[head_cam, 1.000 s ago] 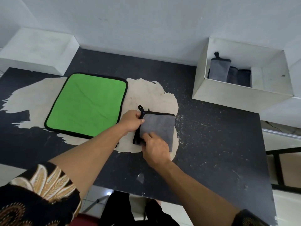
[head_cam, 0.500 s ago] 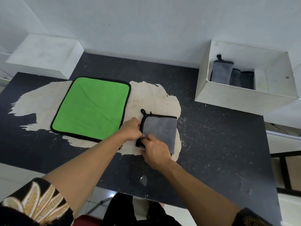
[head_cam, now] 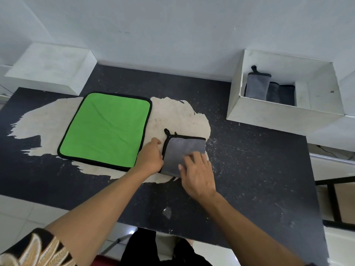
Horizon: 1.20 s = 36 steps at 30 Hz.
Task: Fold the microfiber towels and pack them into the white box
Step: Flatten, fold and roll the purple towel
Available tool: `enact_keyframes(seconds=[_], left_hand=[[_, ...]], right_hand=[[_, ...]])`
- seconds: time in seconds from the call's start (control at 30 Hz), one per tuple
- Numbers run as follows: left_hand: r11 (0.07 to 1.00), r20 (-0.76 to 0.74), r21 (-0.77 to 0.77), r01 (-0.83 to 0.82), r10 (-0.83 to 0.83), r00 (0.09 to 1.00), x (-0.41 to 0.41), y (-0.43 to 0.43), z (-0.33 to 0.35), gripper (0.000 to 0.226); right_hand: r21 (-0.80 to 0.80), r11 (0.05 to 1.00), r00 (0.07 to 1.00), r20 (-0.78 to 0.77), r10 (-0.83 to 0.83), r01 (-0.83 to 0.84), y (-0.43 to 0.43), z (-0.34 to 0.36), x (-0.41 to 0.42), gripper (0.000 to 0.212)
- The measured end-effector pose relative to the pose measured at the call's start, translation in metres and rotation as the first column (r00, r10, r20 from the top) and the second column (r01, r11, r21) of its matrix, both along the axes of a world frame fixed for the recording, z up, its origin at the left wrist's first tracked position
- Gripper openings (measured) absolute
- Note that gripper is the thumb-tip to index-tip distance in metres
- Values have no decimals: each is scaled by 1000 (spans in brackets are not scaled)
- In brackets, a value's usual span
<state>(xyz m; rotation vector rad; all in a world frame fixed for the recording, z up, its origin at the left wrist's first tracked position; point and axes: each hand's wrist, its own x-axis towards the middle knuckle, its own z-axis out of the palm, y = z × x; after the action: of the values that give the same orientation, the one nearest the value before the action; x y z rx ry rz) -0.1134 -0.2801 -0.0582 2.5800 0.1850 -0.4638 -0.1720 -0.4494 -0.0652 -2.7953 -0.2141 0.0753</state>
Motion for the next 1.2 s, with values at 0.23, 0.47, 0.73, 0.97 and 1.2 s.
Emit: enact_keyframes(seconds=[0.23,0.47,0.73,0.97,1.2], left_hand=[[807,74,334,486,-537,840,-27,-32,-23,83],[760,11,417,499,-553,833,-25,-10,-48,76],[816,137,428,388,-483,865,-23,-2,-19,69],[604,68,519,605,-735,675,-14,8,-5,44],[947,-46,-22,321,-322,946,47,-57,30,28]], right_hand=[[-72,997,982,-185,-32,19,5,-18,26,70],[-215,977,972,-231,-53,2,-14,-39,15,71],[-160,948,937,-173,-303,277,-11,-18,9,78],[-27,764,690,-412,-596,644,-17,-5,3,51],[55,637,542,-584,-604,769,-13,5,15,34]])
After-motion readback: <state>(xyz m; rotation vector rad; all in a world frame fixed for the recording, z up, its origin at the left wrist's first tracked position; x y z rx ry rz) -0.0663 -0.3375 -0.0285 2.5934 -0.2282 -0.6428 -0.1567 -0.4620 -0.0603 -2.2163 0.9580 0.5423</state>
